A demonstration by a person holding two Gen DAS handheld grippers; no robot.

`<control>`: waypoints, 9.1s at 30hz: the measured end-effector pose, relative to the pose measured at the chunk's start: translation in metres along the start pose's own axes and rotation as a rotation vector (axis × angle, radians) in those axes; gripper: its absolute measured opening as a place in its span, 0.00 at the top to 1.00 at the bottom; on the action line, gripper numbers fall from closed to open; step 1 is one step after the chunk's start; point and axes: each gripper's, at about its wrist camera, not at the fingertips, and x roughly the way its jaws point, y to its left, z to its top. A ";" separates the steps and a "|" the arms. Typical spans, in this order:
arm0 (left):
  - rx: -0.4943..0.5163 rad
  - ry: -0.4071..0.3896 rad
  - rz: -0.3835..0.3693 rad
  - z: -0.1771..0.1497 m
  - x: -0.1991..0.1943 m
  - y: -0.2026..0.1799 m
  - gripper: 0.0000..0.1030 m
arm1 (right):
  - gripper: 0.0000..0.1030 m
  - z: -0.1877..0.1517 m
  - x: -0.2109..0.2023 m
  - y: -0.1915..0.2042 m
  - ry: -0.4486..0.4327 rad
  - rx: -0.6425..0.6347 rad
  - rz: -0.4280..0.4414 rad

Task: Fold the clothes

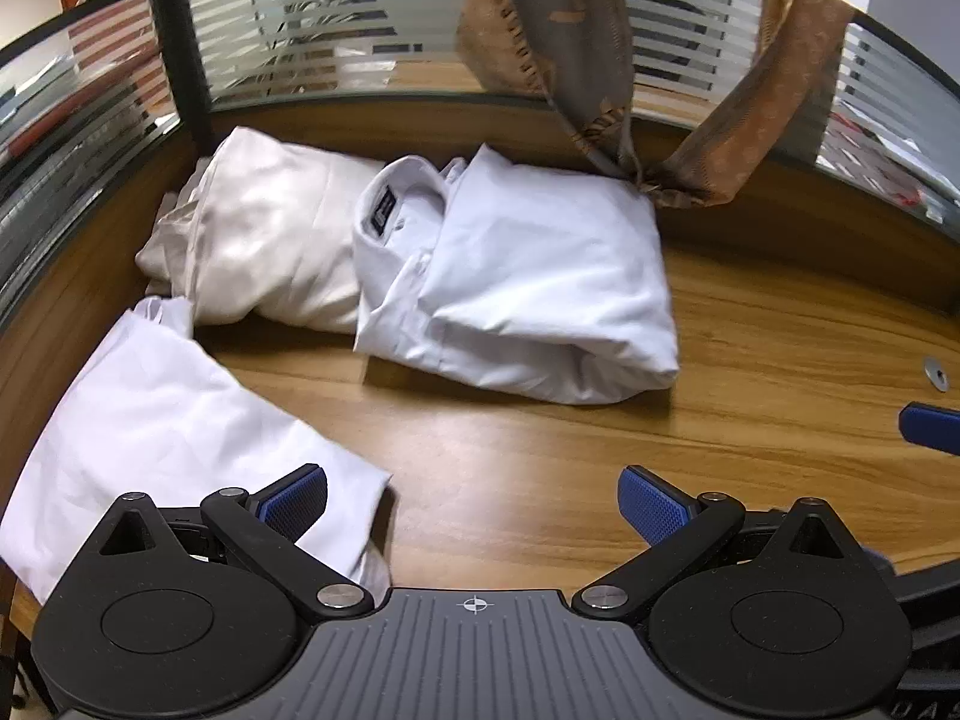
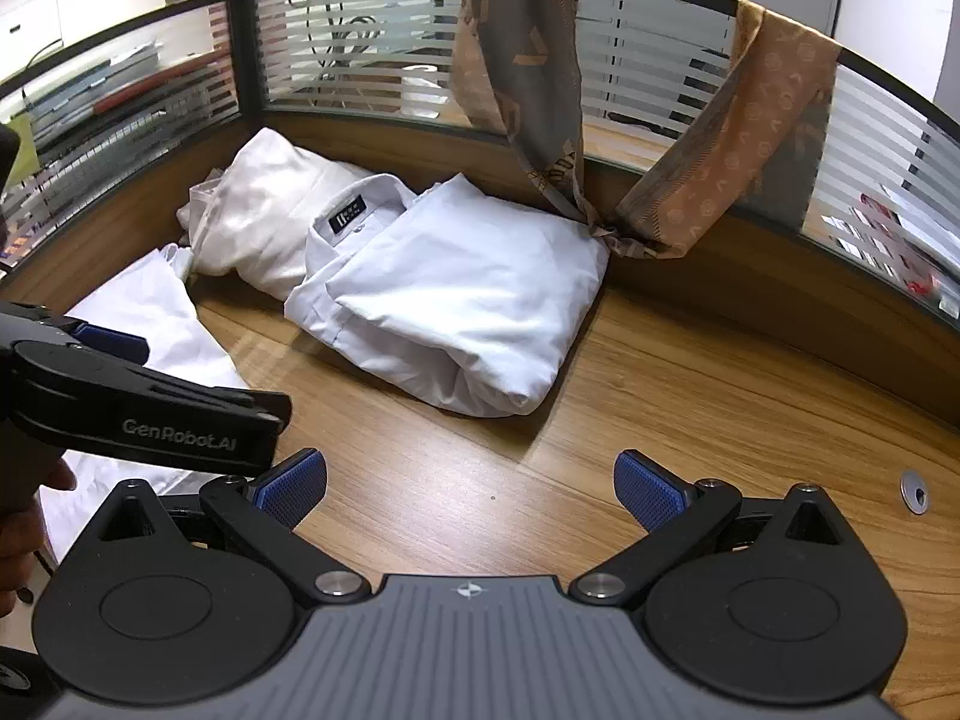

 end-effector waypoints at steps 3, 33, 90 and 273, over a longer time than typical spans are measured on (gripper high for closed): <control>-0.026 0.012 0.013 0.001 -0.002 0.025 0.00 | 0.00 0.002 0.005 0.002 0.012 0.005 0.016; -0.347 0.095 0.250 -0.106 -0.053 0.202 0.00 | 0.06 0.001 0.133 0.146 0.250 -0.187 0.433; -0.144 0.006 -0.289 0.081 0.083 0.107 0.05 | 0.10 -0.162 0.006 -0.194 0.175 0.425 -0.027; 0.065 0.215 -0.350 -0.045 0.051 0.196 0.00 | 0.15 -0.149 0.039 -0.154 0.282 0.413 0.012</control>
